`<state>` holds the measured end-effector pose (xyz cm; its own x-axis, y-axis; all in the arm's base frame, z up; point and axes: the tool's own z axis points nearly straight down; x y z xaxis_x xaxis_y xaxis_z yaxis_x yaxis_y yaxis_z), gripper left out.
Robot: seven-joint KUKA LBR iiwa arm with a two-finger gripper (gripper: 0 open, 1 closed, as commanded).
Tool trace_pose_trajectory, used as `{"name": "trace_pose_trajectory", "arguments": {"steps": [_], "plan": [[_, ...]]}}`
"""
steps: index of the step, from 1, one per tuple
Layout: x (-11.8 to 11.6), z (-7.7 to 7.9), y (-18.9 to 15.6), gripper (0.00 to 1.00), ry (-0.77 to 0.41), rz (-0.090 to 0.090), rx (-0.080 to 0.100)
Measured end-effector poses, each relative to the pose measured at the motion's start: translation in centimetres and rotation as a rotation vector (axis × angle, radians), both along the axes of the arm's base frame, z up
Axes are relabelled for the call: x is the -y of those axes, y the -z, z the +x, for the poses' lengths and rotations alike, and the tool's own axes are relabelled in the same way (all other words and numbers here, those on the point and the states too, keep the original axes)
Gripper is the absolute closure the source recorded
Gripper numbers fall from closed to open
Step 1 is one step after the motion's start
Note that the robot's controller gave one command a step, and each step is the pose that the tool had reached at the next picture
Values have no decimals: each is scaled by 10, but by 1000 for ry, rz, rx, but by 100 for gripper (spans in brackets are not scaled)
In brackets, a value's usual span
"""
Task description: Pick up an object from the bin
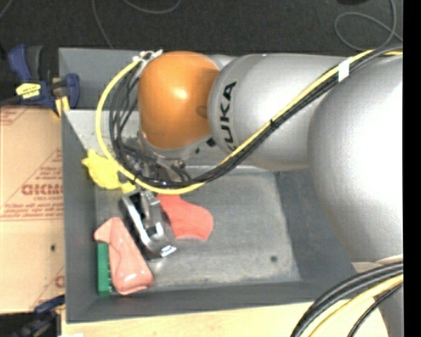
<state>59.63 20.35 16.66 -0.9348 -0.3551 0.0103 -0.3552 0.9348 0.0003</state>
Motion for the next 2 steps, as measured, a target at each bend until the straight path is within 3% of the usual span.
{"name": "trace_pose_trajectory", "arguments": {"steps": [1, 2], "plan": [[14, 24, -10, 0, 39, 12, 27], [26, -12, 39, 0, -26, 9, 22]]}}
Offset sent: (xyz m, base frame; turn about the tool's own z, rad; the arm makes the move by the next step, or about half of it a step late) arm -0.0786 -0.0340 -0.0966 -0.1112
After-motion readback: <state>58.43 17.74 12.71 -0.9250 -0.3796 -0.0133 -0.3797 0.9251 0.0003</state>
